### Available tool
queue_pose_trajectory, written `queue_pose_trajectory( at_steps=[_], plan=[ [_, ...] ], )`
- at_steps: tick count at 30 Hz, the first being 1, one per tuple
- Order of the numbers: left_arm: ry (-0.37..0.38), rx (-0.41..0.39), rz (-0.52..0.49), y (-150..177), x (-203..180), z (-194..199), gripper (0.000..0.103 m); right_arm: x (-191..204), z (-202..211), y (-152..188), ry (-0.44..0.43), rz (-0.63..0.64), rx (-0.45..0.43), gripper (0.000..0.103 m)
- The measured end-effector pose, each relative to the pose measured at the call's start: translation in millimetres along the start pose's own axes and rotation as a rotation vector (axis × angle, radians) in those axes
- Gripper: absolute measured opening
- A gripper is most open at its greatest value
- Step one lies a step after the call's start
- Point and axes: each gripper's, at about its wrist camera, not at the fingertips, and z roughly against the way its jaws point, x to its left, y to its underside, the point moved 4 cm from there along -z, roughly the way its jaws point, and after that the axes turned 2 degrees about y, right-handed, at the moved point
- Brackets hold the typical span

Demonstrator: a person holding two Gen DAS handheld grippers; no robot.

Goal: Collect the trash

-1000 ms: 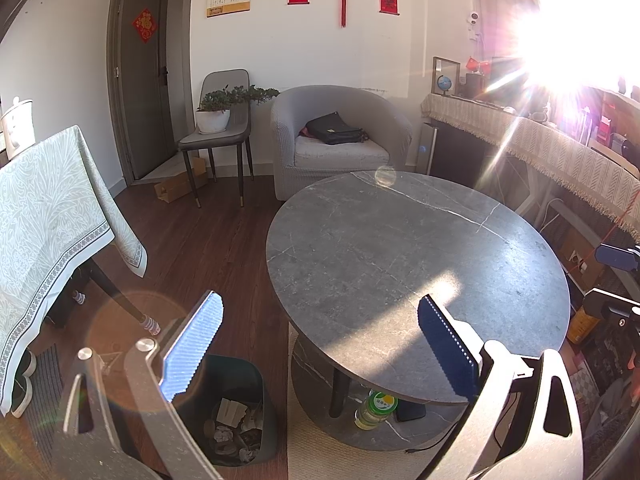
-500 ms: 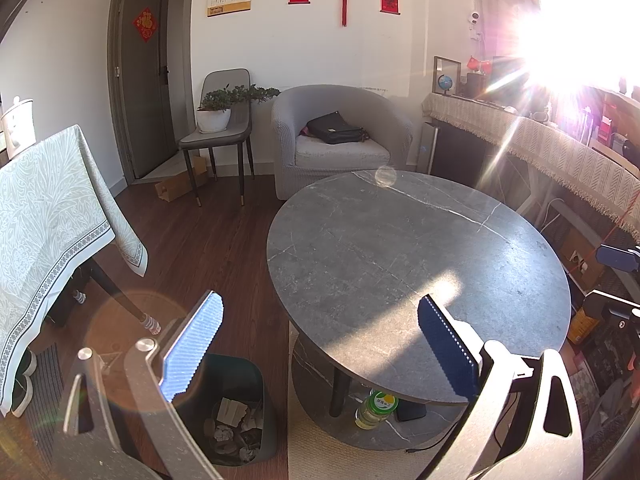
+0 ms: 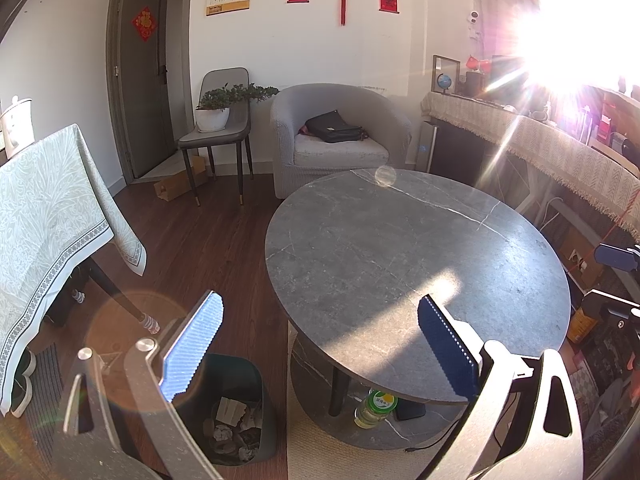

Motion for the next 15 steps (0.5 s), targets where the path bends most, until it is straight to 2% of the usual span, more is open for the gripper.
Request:
queue_pose_trajectory(
  at_steps=[15],
  plan=[
    [-0.008, -0.005, 0.010, 0.3, 4.2, 1.8, 0.100, 0.3, 0.1, -0.4, 0.000, 0.000, 0.001, 0.100]
  ],
)
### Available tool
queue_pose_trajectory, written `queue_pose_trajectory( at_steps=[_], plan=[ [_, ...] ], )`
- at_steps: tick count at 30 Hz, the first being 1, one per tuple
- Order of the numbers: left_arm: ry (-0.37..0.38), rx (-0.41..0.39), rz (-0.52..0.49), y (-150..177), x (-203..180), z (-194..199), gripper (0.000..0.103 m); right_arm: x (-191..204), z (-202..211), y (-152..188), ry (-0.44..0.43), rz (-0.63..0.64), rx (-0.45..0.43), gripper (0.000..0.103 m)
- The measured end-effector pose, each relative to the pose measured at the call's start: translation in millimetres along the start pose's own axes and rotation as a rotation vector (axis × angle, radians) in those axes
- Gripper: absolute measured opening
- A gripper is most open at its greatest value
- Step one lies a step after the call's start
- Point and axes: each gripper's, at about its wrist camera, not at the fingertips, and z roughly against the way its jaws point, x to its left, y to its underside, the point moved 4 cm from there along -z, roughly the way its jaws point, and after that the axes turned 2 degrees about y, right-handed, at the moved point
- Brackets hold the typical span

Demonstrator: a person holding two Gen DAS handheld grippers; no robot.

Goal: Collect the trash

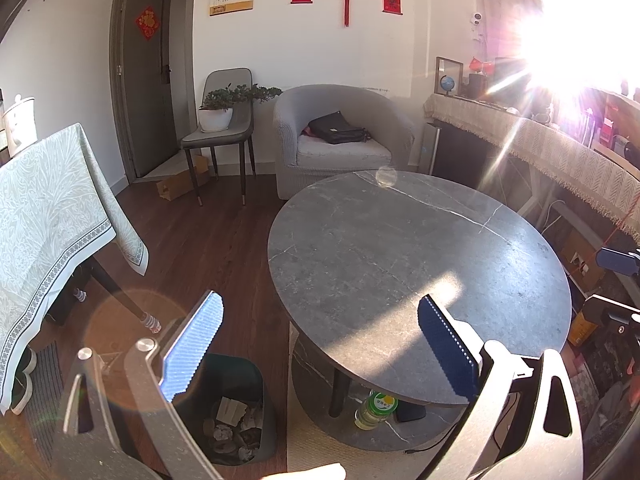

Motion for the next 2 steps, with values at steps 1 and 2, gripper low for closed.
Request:
queue_pose_trajectory(
  at_steps=[1, 2],
  plan=[
    [0.003, 0.001, -0.002, 0.4, -0.3, 0.1, 0.100, 0.0, -0.1, -0.1, 0.000, -0.001, 0.000, 0.100],
    [0.004, 0.002, -0.004, 0.7, -0.5, 0.1, 0.100, 0.0, -0.2, -0.2, 0.000, -0.001, -0.001, 0.100]
  ],
)
